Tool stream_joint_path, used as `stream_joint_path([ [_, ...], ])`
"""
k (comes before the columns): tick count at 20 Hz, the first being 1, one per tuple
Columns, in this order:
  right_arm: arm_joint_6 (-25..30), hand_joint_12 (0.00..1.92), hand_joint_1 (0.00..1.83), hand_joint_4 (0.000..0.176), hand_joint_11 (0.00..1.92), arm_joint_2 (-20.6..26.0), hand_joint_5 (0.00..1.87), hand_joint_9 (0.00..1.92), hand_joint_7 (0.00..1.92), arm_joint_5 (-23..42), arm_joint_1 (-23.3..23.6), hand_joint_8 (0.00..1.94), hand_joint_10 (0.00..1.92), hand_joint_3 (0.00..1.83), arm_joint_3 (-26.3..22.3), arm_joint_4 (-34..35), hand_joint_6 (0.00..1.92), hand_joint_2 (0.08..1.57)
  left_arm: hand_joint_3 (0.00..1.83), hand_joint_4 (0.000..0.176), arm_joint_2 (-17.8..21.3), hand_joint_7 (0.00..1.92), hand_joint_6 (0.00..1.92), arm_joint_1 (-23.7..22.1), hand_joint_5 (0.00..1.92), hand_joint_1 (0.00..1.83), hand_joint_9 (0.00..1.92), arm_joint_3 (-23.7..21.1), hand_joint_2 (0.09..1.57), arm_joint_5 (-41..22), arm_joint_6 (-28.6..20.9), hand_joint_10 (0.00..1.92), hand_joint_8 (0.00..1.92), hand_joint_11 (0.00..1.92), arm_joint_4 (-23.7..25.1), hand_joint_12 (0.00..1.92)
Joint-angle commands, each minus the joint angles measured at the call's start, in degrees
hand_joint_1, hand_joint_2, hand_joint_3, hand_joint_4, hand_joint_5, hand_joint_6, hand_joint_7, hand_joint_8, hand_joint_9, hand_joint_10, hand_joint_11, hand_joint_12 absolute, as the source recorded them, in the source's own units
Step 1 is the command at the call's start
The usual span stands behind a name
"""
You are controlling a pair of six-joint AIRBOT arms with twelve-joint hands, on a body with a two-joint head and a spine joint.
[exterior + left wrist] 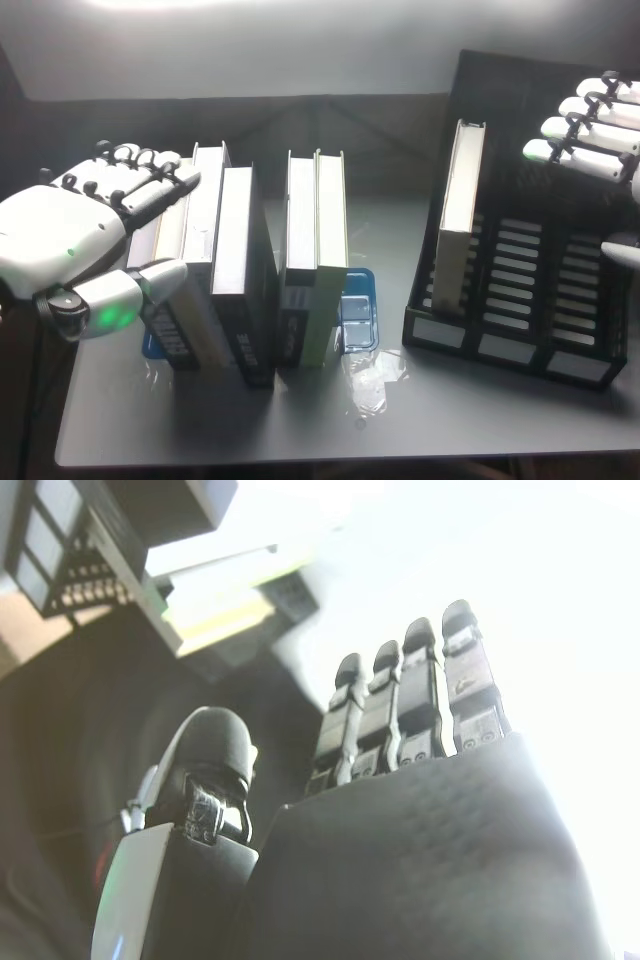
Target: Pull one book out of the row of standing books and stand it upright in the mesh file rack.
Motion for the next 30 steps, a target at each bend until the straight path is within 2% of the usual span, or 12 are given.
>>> stream_joint_path([
  [1,3.22,0.00,0.32,0.000,0.00,0.67,0.00,0.00,0.00,-9.03,-0.10,0.00,0.00,0.00,0.04,-2.89,0.00,1.40,0.00,0.000,0.80,0.00,0.00,-0.49,0.06,0.08,0.00,-0.34,1.49,-8.04,0.07,0.00,0.00,0.00,-0.25,0.00],
  [3,7.67,0.00,0.28,0.024,0.00,1.02,0.00,0.00,0.00,-11.90,-1.26,0.00,0.00,0.00,0.13,-3.57,0.00,1.38,0.00,0.000,0.93,0.00,0.00,-0.49,0.05,0.08,0.00,-0.68,1.49,-8.95,0.07,0.00,0.00,0.00,0.17,0.00],
  [4,10.09,0.00,0.27,0.085,0.00,1.10,0.00,0.00,0.00,-13.88,-2.10,0.00,0.00,0.00,0.22,-3.57,0.00,1.36,0.00,0.003,1.03,0.00,0.00,-0.48,0.03,0.08,0.00,-0.97,1.48,-9.79,0.07,0.00,0.00,0.00,0.50,0.00],
  [6,17.43,0.00,0.23,0.093,0.00,0.89,0.00,0.00,0.00,-18.43,-3.58,0.00,0.00,0.00,1.22,-3.57,0.00,1.35,0.00,0.000,1.44,0.00,0.00,-0.60,0.03,0.10,0.00,-1.56,1.48,-11.08,0.05,0.00,0.00,0.00,1.13,0.00],
  [13,46.23,0.02,0.19,0.046,0.03,-1.50,0.00,0.00,0.00,-44.67,-15.97,0.00,0.00,0.00,6.05,-3.57,0.00,1.34,0.00,0.000,2.22,0.00,0.00,-1.28,0.00,0.11,0.00,-3.19,1.49,-16.66,-0.78,0.00,0.00,0.00,3.22,0.00],
  [18,48.86,0.43,0.29,0.061,0.00,-2.15,0.00,0.03,0.00,-47.07,-18.25,0.00,0.01,0.00,6.73,-3.57,0.00,1.32,0.01,0.000,2.68,0.00,0.00,-1.42,0.00,0.14,0.00,-4.45,1.53,-17.76,-0.86,0.00,0.00,0.00,2.81,0.00],
  [20,50.65,0.03,0.31,0.012,0.00,-3.58,0.00,0.00,0.00,-45.17,-18.24,0.00,0.00,0.00,9.09,-3.57,0.00,1.25,0.01,0.012,3.33,0.00,0.00,-1.44,0.00,0.11,0.00,-4.89,1.53,-17.81,-0.83,0.00,0.00,0.00,2.83,0.00],
  [25,53.05,0.01,0.49,0.033,0.01,-6.28,0.00,0.00,0.00,-43.46,-16.59,0.00,0.00,0.02,13.09,-3.57,0.00,1.35,0.03,0.022,3.87,0.00,0.00,-1.94,0.00,0.08,0.00,-5.64,1.56,-18.16,-0.81,0.00,0.00,0.00,2.98,0.00],
  [26,53.04,0.00,0.47,0.100,0.00,-6.28,0.00,0.00,0.00,-43.42,-16.33,0.00,0.00,0.00,13.20,-3.57,0.00,1.27,0.02,0.029,3.92,0.00,0.00,-1.93,0.00,0.08,0.00,-5.82,1.56,-18.46,-0.81,0.00,0.00,0.00,2.99,0.00],
  [28,53.04,0.03,0.44,0.049,0.06,-6.34,0.00,0.00,0.00,-43.42,-16.14,0.00,0.00,0.00,13.54,-3.57,0.00,1.28,0.01,0.025,3.74,0.00,0.00,-1.93,0.00,0.08,0.00,-5.87,1.56,-18.40,-0.80,0.00,0.00,0.00,2.90,0.00],
  [29,53.03,0.03,0.44,0.049,0.06,-6.37,0.00,0.00,0.00,-43.48,-15.98,0.00,0.00,0.00,13.64,-3.57,0.00,1.28,0.01,0.025,3.45,0.00,0.00,-1.93,0.00,0.08,0.00,-5.75,1.56,-18.21,-0.78,0.00,0.00,0.00,2.75,0.00],
  [30,52.91,0.00,0.47,0.088,0.00,-6.35,0.00,0.00,0.00,-43.79,-15.70,0.00,0.00,0.00,13.68,-3.57,0.00,1.27,0.01,0.023,3.22,0.00,0.00,-1.90,0.00,0.08,0.00,-5.54,1.56,-18.00,-0.78,0.00,0.00,0.00,2.54,0.00],
])
